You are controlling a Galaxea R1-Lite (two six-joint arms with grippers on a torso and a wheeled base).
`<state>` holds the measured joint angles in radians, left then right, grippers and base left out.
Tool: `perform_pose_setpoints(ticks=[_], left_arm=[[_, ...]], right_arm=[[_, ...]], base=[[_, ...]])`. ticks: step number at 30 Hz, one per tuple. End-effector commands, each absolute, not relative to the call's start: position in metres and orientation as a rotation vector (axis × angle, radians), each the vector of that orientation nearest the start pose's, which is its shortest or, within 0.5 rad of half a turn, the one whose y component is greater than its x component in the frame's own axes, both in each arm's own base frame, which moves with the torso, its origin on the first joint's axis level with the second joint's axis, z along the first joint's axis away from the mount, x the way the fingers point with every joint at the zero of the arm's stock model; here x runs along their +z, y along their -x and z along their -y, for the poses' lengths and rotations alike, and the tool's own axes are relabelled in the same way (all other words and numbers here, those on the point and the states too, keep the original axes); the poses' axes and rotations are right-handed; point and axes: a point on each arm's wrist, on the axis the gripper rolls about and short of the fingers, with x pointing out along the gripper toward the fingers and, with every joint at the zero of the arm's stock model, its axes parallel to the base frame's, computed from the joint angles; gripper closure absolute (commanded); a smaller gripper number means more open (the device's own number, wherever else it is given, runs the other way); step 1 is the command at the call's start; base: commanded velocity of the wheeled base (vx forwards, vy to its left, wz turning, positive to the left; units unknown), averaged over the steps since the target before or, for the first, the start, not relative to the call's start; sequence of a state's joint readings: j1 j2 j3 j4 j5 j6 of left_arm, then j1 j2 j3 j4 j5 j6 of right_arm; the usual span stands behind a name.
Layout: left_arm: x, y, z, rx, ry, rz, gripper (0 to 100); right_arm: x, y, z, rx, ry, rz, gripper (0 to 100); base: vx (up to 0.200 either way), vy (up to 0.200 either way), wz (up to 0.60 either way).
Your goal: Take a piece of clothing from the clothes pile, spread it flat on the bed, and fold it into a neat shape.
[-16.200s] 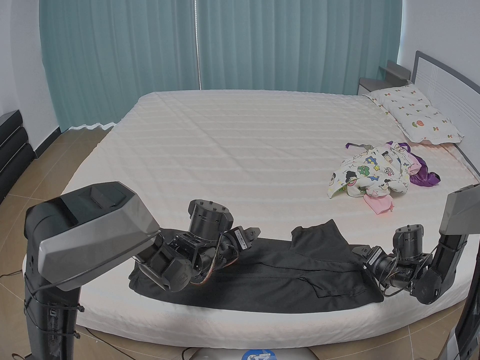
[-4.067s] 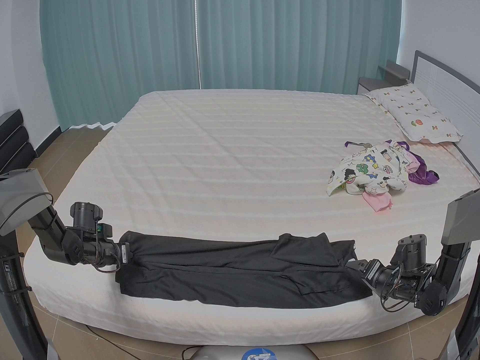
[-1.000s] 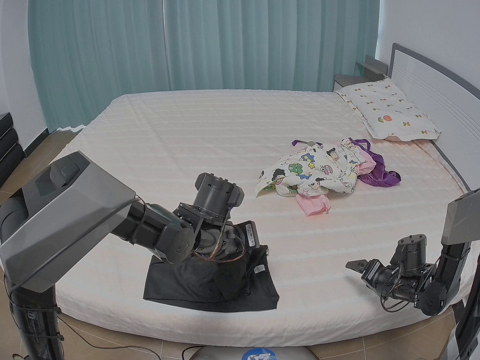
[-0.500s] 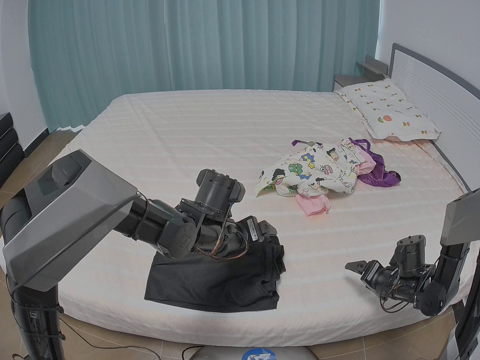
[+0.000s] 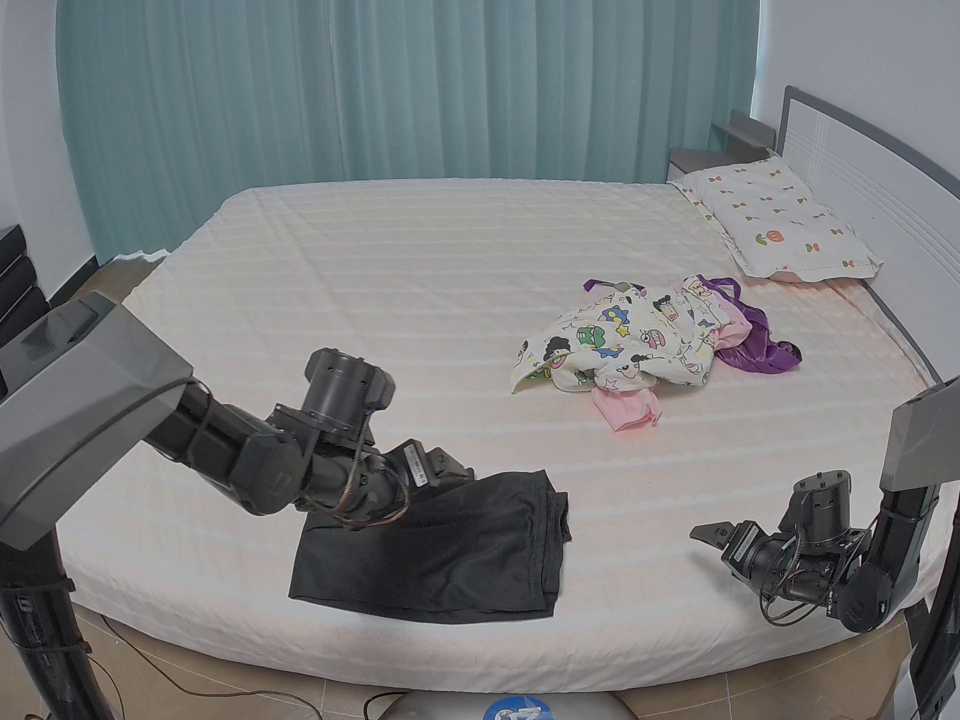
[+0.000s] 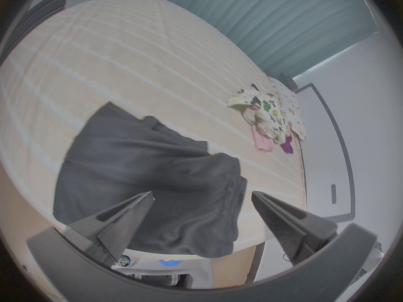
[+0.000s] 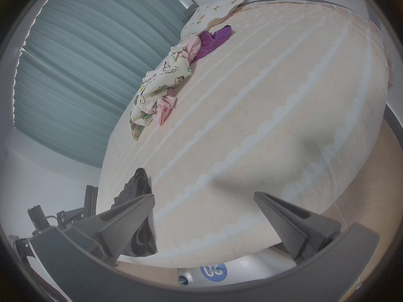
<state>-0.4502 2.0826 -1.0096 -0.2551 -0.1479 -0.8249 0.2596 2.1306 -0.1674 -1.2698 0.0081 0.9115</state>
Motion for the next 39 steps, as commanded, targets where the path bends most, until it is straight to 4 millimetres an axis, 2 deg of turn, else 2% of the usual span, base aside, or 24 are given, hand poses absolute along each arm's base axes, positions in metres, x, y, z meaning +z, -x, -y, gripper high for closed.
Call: perform_pose_setpoints(ticks=[1, 10, 14, 22, 23, 28, 34, 39], left_arm=[[0.077, -0.308, 0.129, -0.151, 0.669, -0.944, 0], [0.062, -0.298, 0.12, -0.071, 0.646, -0.919, 0], [0.062, -0.299, 0.118, -0.041, 0.72, -0.92, 0], [0.054, -0.293, 0.101, -0.005, 0.762, -0.949, 0], [0.055, -0.293, 0.093, 0.002, 0.783, -0.937, 0], [0.053, -0.293, 0.08, 0.006, 0.818, -0.923, 0], [0.05, -0.292, 0.074, 0.018, 0.825, -0.928, 0], [0.05, -0.294, 0.069, 0.014, 0.843, -0.927, 0]], right_arm=[[-0.003, -0.233, -0.062, -0.074, -0.783, -0.757, 0], [-0.006, -0.234, -0.063, -0.076, -0.78, -0.768, 0], [-0.005, -0.234, -0.066, -0.063, -0.775, -0.77, 0], [-0.003, -0.235, -0.079, -0.012, -0.761, -0.767, 0], [-0.003, -0.237, -0.083, 0.007, -0.758, -0.764, 0], [-0.002, -0.243, -0.101, 0.07, -0.733, -0.753, 0], [0.005, -0.257, -0.12, 0.159, -0.683, -0.697, 0], [0.0, -0.262, -0.127, 0.184, -0.674, -0.707, 0]], base=[[0.0, 0.0, 0.0], [0.0, 0.0, 0.0], [0.0, 0.0, 0.0], [0.0, 0.2, 0.0], [0.0, 0.2, 0.0], [0.0, 0.2, 0.0], [0.0, 0.2, 0.0], [0.0, 0.2, 0.0]])
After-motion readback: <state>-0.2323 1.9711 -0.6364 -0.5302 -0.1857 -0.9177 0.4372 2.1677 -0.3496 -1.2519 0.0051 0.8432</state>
